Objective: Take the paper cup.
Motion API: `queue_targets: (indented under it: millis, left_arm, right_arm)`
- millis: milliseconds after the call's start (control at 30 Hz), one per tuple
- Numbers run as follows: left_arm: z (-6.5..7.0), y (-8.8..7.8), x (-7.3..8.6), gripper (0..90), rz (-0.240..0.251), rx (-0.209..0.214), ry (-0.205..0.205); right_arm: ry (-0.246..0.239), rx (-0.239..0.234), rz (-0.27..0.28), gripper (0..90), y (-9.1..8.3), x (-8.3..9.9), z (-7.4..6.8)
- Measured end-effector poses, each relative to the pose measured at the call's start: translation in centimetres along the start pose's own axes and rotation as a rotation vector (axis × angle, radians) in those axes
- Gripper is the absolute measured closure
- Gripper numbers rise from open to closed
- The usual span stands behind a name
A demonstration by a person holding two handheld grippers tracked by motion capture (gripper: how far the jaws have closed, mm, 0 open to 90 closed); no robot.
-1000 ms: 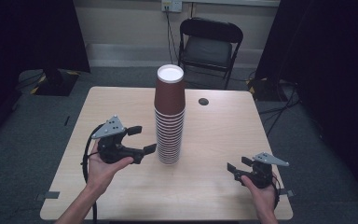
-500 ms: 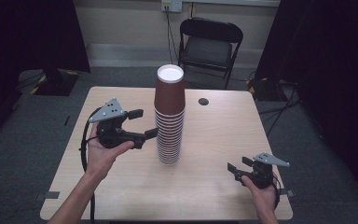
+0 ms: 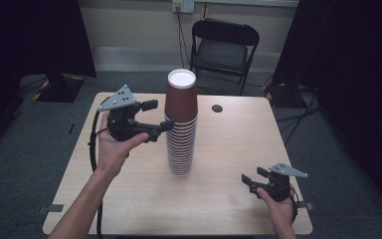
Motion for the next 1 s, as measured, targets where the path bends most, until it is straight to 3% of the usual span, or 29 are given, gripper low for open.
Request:
queue_targets:
  millis: [133, 500, 700, 1000]
  left_arm:
    - [0.2, 0.7, -1.5, 15.5, 0.014, 0.001, 0.02]
    - [-0.7, 3.1, -2.9, 15.1, -0.008, -0.011, 0.025]
    - [-0.8, 4.5, -2.4, 12.6, -0.049, -0.035, 0.056]
    - [-1.1, 6.3, -1.4, 10.3, -0.088, -0.035, 0.046]
  right_arm:
    - [0.001, -0.003, 0.001, 26.1, 0.0, 0.0, 0.0]
    - [-0.004, -0.011, 0.005, 26.0, 0.0, -0.1, -0.1]
    - [0.002, -0.008, 0.004, 26.1, -0.1, 0.0, 0.0]
    - [0.006, -0.006, 0.004, 26.0, -0.1, 0.0, 0.2]
Point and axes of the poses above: each handheld gripper's, and its own axes: y roughly forward along the jaws, x roughly out of its underside, z roughly to its right, the point moved 9 cm from there along y, roughly forward along the jaws, and after that the axes turned 1 degree about -z, right-handed, at the moved point
